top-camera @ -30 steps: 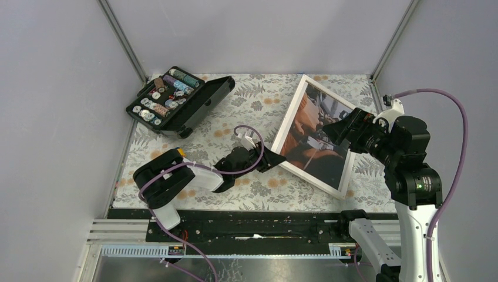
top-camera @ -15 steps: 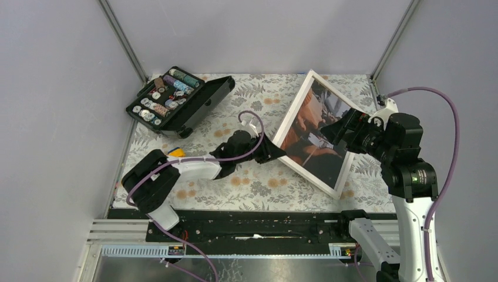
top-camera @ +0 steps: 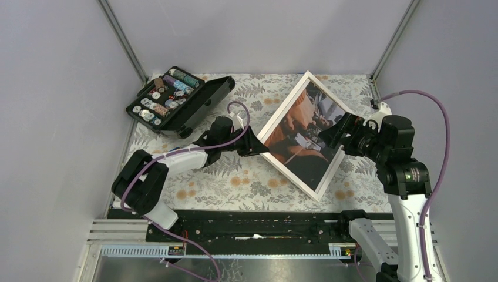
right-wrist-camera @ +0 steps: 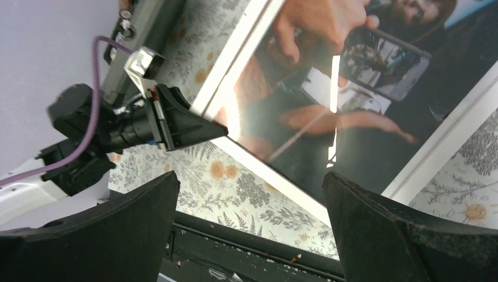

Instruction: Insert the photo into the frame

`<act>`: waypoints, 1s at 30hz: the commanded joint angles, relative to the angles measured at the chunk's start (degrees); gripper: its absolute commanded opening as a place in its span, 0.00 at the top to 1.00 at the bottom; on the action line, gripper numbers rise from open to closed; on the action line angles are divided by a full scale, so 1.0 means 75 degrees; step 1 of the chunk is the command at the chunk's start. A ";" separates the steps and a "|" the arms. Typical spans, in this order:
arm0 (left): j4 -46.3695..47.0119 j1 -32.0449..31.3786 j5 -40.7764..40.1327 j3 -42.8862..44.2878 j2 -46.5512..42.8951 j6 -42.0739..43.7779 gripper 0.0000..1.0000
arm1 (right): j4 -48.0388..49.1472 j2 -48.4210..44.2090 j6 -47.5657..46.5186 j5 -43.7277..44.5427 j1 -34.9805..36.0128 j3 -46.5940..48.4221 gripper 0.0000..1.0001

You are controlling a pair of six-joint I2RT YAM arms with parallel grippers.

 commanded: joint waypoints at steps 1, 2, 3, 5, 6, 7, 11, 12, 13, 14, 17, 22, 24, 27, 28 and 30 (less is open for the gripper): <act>-0.2508 -0.0038 -0.1224 -0.0312 0.0601 0.2620 1.00 | 0.0464 -0.0014 -0.0036 -0.0103 0.0004 -0.0847 0.00; -0.2539 -0.0038 -0.1281 -0.0281 0.0702 0.2597 1.00 | 0.0532 0.0022 0.0000 -0.0210 0.0008 -0.1047 0.00; -0.2666 -0.0038 -0.1344 -0.0196 0.0836 0.2576 1.00 | 0.0599 0.0057 0.0033 -0.0344 0.0008 -0.1204 0.00; -0.2849 -0.0049 -0.1150 -0.0018 0.1158 0.2733 1.00 | 0.0731 0.0100 0.0069 -0.0532 0.0006 -0.1532 0.00; -0.2869 -0.0050 -0.1000 0.0036 0.1322 0.2741 1.00 | 0.0767 0.0089 0.0088 -0.0532 0.0005 -0.1672 0.00; -0.2837 -0.0074 -0.0862 0.0064 0.1459 0.2763 1.00 | 0.0804 0.0051 0.0107 -0.0498 0.0009 -0.1760 0.00; -0.3059 -0.0468 -0.0975 0.0562 0.2084 0.3094 1.00 | 0.0973 -0.0081 0.0097 -0.0349 0.0009 -0.1961 0.00; -0.3147 -0.0538 -0.0941 0.0770 0.2279 0.3170 1.00 | 0.0984 -0.0058 0.0079 -0.0332 0.0011 -0.1948 0.00; -0.3194 -0.0567 -0.0906 0.0957 0.2475 0.3184 1.00 | 0.0979 -0.0007 0.0048 -0.0324 0.0010 -0.1917 0.00; -0.3210 -0.0574 -0.0954 0.1097 0.2607 0.3171 1.00 | 0.0965 0.0042 0.0016 -0.0328 0.0007 -0.1893 0.00; -0.3168 -0.0626 -0.1081 0.1471 0.2897 0.3105 1.00 | 0.0905 0.0131 -0.0063 -0.0317 0.0006 -0.1823 0.00; -0.2977 -0.0755 -0.0791 0.1856 0.3345 0.2783 1.00 | 0.0915 0.0148 -0.0074 -0.0196 0.0012 -0.1834 0.00; -0.3022 -0.0762 -0.0897 0.1953 0.3443 0.2726 1.00 | 0.0915 0.0159 -0.0069 -0.0199 0.0013 -0.1842 0.00; -0.3293 -0.0747 -0.1093 0.2093 0.3545 0.2775 0.96 | 0.0906 0.0159 -0.0076 -0.0201 0.0009 -0.1821 0.00; -0.3281 -0.0721 -0.1228 0.2041 0.3482 0.2786 0.83 | 0.0904 0.0152 -0.0104 -0.0190 0.0007 -0.1815 0.00; -0.3320 -0.0686 -0.1487 0.1959 0.3300 0.2833 0.69 | 0.0883 0.0154 -0.0137 -0.0184 0.0013 -0.1771 0.00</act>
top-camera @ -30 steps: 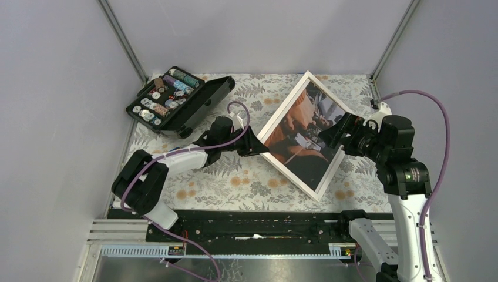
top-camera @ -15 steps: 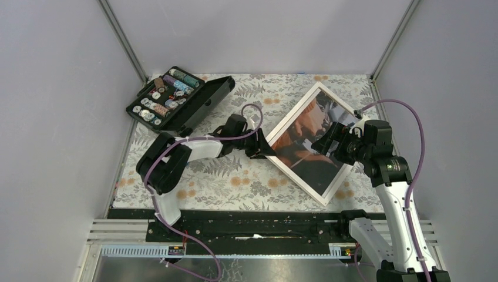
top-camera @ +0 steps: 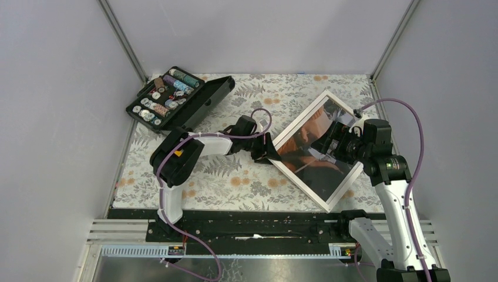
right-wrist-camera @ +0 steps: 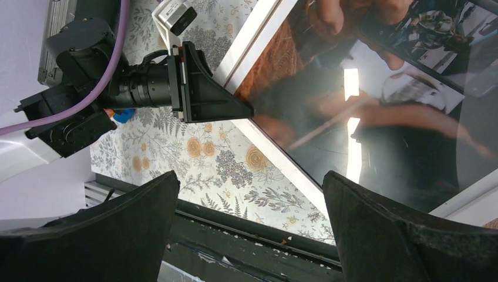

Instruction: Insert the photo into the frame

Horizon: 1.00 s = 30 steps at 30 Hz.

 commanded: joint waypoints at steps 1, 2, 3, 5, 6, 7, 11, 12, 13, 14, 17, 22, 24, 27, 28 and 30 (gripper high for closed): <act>-0.1827 -0.0257 -0.2500 -0.0372 0.0102 0.2456 0.62 | 0.0168 0.0002 -0.0199 0.0073 0.0004 0.0288 0.00; -0.1902 -0.0256 -0.2649 -0.0372 0.0019 0.2492 0.57 | 0.0133 0.0012 -0.0216 0.0101 0.0011 0.0325 0.00; -0.1967 -0.0262 -0.2744 -0.0406 -0.0114 0.2505 0.54 | 0.0095 0.0014 -0.0221 0.0105 0.0007 0.0373 0.00; -0.2007 -0.0259 -0.2991 -0.0559 -0.0418 0.2475 0.48 | 0.0023 0.0014 -0.0251 0.0092 0.0011 0.0495 0.00; -0.2024 -0.0261 -0.3128 -0.0647 -0.0613 0.2454 0.10 | -0.0011 0.0008 -0.0256 0.0083 0.0006 0.0570 0.00; -0.2072 -0.0255 -0.3277 -0.0733 -0.0792 0.2445 0.02 | -0.0049 -0.0006 -0.0282 0.0078 0.0011 0.0636 0.00; -0.2431 -0.0260 -0.3855 -0.0953 -0.1656 0.2398 0.01 | -0.0225 -0.0033 -0.0368 0.0086 0.0009 0.0947 0.00; -0.2580 -0.0262 -0.3977 -0.0951 -0.1887 0.2377 0.01 | -0.0278 -0.0024 -0.0390 0.0097 0.0011 0.1037 0.00; -0.2768 -0.0263 -0.4069 -0.0910 -0.2082 0.2384 0.01 | -0.0327 -0.0023 -0.0394 0.0109 0.0010 0.1130 0.00; -0.2954 -0.0272 -0.4141 -0.0864 -0.2340 0.2386 0.01 | -0.0376 -0.0029 -0.0409 0.0116 0.0007 0.1220 0.00; -0.3309 -0.0314 -0.4217 -0.0820 -0.3398 0.2363 0.01 | -0.0505 -0.0043 -0.0411 0.0114 0.0005 0.1515 0.00; -0.3624 -0.0376 -0.3647 -0.0312 -0.5514 0.2536 0.01 | -0.0682 -0.0073 -0.0550 0.0100 0.0007 0.2230 0.00; -0.3634 -0.0378 -0.3518 0.0035 -0.6270 0.2647 0.01 | -0.0695 -0.0139 -0.0597 0.0136 0.0006 0.2508 0.00; -0.3866 -0.0379 -0.3671 0.0946 -0.7157 0.2851 0.01 | -0.0627 -0.0285 -0.0615 0.0229 0.0011 0.2907 0.00; -0.3919 -0.0374 -0.3767 0.1222 -0.7367 0.2945 0.01 | -0.0584 -0.0343 -0.0618 0.0255 0.0007 0.3034 0.00; -0.3940 -0.0376 -0.3817 0.1844 -0.7708 0.3378 0.01 | -0.0497 -0.0525 -0.0613 0.0324 0.0012 0.3270 0.00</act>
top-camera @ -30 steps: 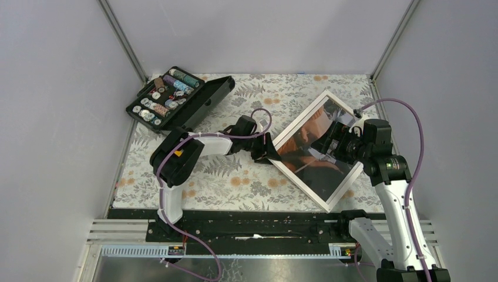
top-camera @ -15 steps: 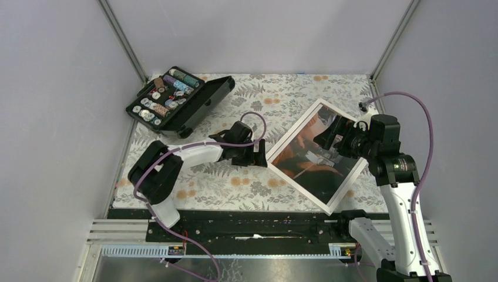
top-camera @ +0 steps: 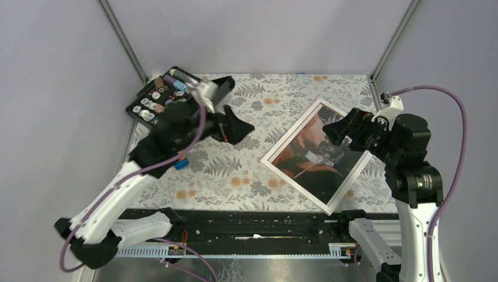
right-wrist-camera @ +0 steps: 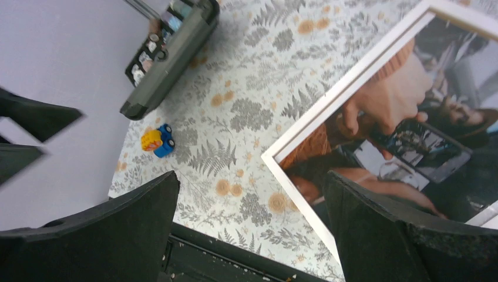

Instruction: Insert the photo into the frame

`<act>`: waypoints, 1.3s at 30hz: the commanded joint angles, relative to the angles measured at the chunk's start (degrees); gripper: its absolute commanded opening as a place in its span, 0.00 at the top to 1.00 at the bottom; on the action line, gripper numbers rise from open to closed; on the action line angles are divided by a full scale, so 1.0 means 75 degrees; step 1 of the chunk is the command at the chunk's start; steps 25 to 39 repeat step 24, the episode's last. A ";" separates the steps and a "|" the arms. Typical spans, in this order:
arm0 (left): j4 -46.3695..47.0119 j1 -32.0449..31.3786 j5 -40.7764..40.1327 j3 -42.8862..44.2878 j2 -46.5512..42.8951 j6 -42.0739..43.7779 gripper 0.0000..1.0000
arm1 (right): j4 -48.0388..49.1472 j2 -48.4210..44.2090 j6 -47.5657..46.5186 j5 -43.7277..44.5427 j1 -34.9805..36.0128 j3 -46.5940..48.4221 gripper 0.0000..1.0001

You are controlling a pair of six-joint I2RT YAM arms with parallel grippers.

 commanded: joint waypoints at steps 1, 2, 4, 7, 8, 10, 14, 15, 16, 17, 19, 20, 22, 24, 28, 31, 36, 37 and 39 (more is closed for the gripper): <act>-0.0111 -0.0012 -0.0201 0.1388 -0.0816 0.0991 0.01 | 0.0196 -0.0408 -0.0194 0.0214 0.0009 0.0735 0.00; -0.0108 -0.0012 -0.0319 0.1666 -0.0946 0.1203 0.01 | 0.0245 -0.0517 -0.0219 0.0227 0.0011 0.0834 0.00; -0.0130 -0.0014 -0.0548 0.2183 -0.1153 0.1557 0.01 | 0.0365 -0.0754 -0.0263 0.0287 0.0005 0.1000 0.00; -0.0264 -0.0015 -0.0824 0.2908 -0.1326 0.1772 0.01 | 0.0482 -0.1106 -0.0356 0.0506 0.0013 0.1226 0.00; -0.0275 -0.0007 -0.0937 0.3073 -0.1414 0.1775 0.01 | 0.0517 -0.1208 -0.0418 0.0573 0.0012 0.1314 0.00; -0.0269 -0.0009 -0.1160 0.3253 -0.1593 0.1740 0.01 | 0.0582 -0.1407 -0.0507 0.0730 0.0009 0.1422 0.00; -0.0276 -0.0014 -0.1656 0.3437 -0.1936 0.1758 0.01 | 0.0762 -0.1805 -0.0639 0.0950 0.0006 0.1484 0.00; -0.0271 -0.0014 -0.1757 0.3447 -0.2056 0.1759 0.01 | 0.0817 -0.1903 -0.0643 0.1004 0.0011 0.1465 0.00; -0.0252 -0.0015 -0.1854 0.3449 -0.2125 0.1740 0.01 | 0.0875 -0.1977 -0.0648 0.1042 0.0012 0.1446 0.00; -0.0247 -0.0012 -0.1943 0.3447 -0.2192 0.1712 0.01 | 0.0918 -0.2048 -0.0658 0.1074 0.0010 0.1429 0.00; -0.0241 -0.0007 -0.2122 0.3427 -0.2293 0.1583 0.01 | 0.0937 -0.2123 -0.0680 0.1122 0.0006 0.1358 0.01; -0.0219 -0.0009 -0.2201 0.3391 -0.2332 0.1498 0.01 | 0.0924 -0.2133 -0.0673 0.1148 0.0007 0.1320 0.00; -0.0148 -0.0012 -0.2196 0.3322 -0.2376 0.1424 0.01 | 0.0966 -0.2155 -0.0673 0.1165 0.0007 0.1176 0.00; -0.0125 -0.0015 -0.2168 0.3277 -0.2385 0.1399 0.01 | 0.1098 -0.2197 -0.0673 0.1039 0.0013 0.0981 0.00; -0.0125 -0.0015 -0.2168 0.3277 -0.2385 0.1399 0.01 | 0.1098 -0.2197 -0.0673 0.1039 0.0013 0.0981 0.00; -0.0125 -0.0015 -0.2168 0.3277 -0.2385 0.1399 0.01 | 0.1098 -0.2197 -0.0673 0.1039 0.0013 0.0981 0.00; -0.0125 -0.0015 -0.2168 0.3277 -0.2385 0.1399 0.01 | 0.1098 -0.2197 -0.0673 0.1039 0.0013 0.0981 0.00; -0.0125 -0.0015 -0.2168 0.3277 -0.2385 0.1399 0.01 | 0.1098 -0.2197 -0.0673 0.1039 0.0013 0.0981 0.00; -0.0125 -0.0015 -0.2168 0.3277 -0.2385 0.1399 0.01 | 0.1098 -0.2197 -0.0673 0.1039 0.0013 0.0981 0.00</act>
